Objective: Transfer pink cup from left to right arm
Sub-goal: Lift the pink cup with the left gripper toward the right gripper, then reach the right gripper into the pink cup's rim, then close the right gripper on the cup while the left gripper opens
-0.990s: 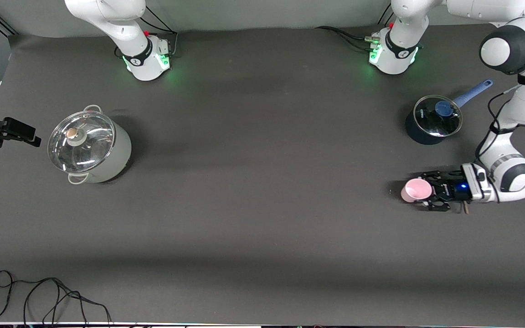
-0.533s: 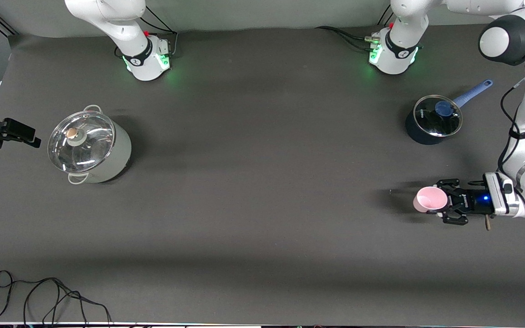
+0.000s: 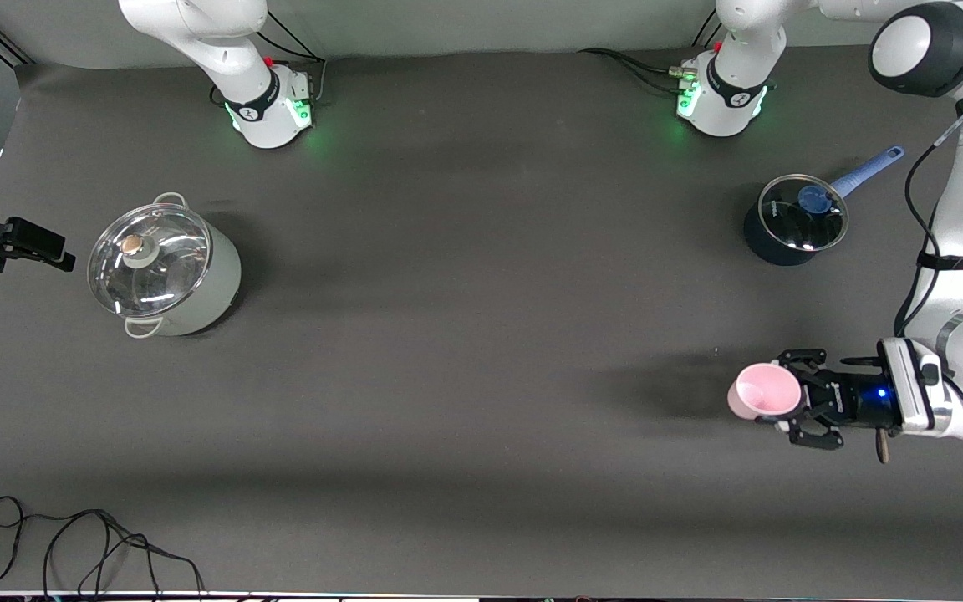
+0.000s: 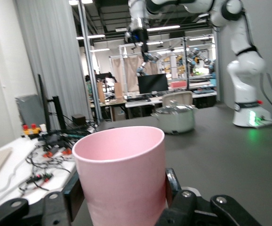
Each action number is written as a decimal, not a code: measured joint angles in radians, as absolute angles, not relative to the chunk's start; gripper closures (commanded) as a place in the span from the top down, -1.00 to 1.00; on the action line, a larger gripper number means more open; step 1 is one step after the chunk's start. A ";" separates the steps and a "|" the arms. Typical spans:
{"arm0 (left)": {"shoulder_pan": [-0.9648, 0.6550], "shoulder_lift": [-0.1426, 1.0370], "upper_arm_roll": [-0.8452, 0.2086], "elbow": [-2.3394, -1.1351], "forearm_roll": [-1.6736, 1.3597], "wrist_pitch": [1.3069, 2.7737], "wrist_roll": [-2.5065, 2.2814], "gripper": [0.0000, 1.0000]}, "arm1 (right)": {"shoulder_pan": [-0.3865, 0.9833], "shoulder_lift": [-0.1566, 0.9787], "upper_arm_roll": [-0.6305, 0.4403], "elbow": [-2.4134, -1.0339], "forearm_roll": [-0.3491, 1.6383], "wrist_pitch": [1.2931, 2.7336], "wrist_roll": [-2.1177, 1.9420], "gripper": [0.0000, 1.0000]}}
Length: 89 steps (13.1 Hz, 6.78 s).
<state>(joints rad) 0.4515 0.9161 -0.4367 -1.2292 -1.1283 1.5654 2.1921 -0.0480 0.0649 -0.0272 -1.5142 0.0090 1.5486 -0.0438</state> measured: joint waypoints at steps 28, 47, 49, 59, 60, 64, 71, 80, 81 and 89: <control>-0.281 0.544 -0.661 -1.350 -0.982 3.010 1.187 -1.00 | 0.078 0.060 -0.038 -1.505 0.056 1.508 0.690 1.00; -0.612 0.659 -0.544 -1.358 -0.950 3.358 1.181 -1.00 | 0.181 0.093 -0.022 -1.341 0.071 1.481 0.854 1.00; -0.613 0.659 -0.543 -1.356 -0.950 3.358 1.180 -1.00 | 0.253 0.119 -0.020 -1.274 0.071 1.465 0.954 1.00; -0.613 0.659 -0.542 -1.352 -0.950 3.358 1.179 -1.00 | 0.424 0.242 -0.009 -1.187 0.082 1.471 1.267 1.00; -0.613 0.659 -0.542 -1.352 -0.950 3.358 1.179 -1.00 | 0.424 0.244 -0.009 -1.187 0.098 1.471 1.270 1.00; -0.613 0.659 -0.542 -1.351 -0.950 3.358 1.178 -1.00 | 0.424 0.273 -0.009 -1.187 0.164 1.471 1.278 0.99; -0.614 0.659 -0.542 -1.346 -0.950 3.358 1.177 -1.00 | 0.424 0.320 -0.008 -1.171 0.169 1.474 1.279 0.72; -0.614 0.659 -0.542 -1.341 -0.950 3.358 1.177 -1.00 | 0.424 0.318 -0.007 -1.152 0.170 1.471 1.279 -0.73; -0.614 0.659 -0.542 -1.341 -0.950 3.358 1.177 -1.00 | 0.424 0.318 -0.007 -1.152 0.170 1.471 1.282 -0.86; -0.622 0.659 -0.541 -1.340 -0.948 3.357 1.179 -1.00 | 0.424 0.318 -0.006 -1.151 0.170 1.467 1.290 -1.00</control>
